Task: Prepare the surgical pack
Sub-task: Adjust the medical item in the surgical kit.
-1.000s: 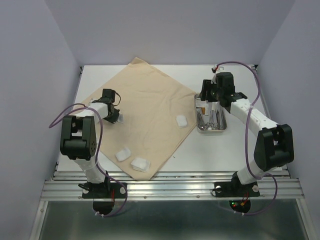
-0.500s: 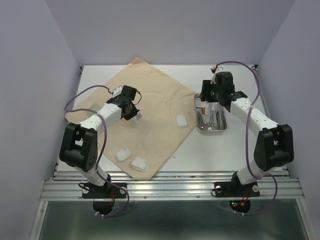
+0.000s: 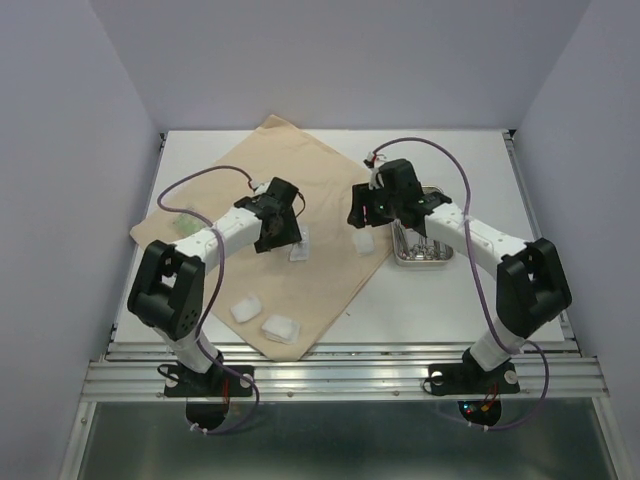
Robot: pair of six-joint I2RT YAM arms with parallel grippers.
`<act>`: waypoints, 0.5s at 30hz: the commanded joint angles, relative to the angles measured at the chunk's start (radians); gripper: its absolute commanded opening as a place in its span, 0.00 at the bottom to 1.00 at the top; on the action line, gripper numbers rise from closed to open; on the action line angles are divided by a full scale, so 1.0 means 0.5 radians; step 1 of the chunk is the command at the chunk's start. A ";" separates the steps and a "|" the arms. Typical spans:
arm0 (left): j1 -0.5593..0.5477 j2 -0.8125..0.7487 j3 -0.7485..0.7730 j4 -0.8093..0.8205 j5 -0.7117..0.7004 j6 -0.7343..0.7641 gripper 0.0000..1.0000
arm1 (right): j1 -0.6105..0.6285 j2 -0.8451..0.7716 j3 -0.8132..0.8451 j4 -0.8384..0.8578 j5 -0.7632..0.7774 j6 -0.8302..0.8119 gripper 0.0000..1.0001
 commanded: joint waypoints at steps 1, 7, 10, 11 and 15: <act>0.164 -0.304 0.001 -0.192 -0.139 0.072 0.73 | 0.127 0.121 0.082 0.120 -0.081 0.085 0.61; 0.655 -0.654 -0.207 -0.367 -0.261 0.204 0.70 | 0.367 0.492 0.358 0.089 0.013 0.226 0.72; 0.863 -0.776 -0.315 -0.401 -0.305 0.250 0.70 | 0.455 0.630 0.441 0.154 -0.011 0.306 0.73; 0.967 -0.813 -0.352 -0.395 -0.250 0.253 0.70 | 0.456 0.661 0.466 0.196 -0.026 0.333 0.72; 1.121 -0.841 -0.376 -0.398 -0.225 0.256 0.69 | 0.477 0.793 0.506 0.291 -0.094 0.475 0.67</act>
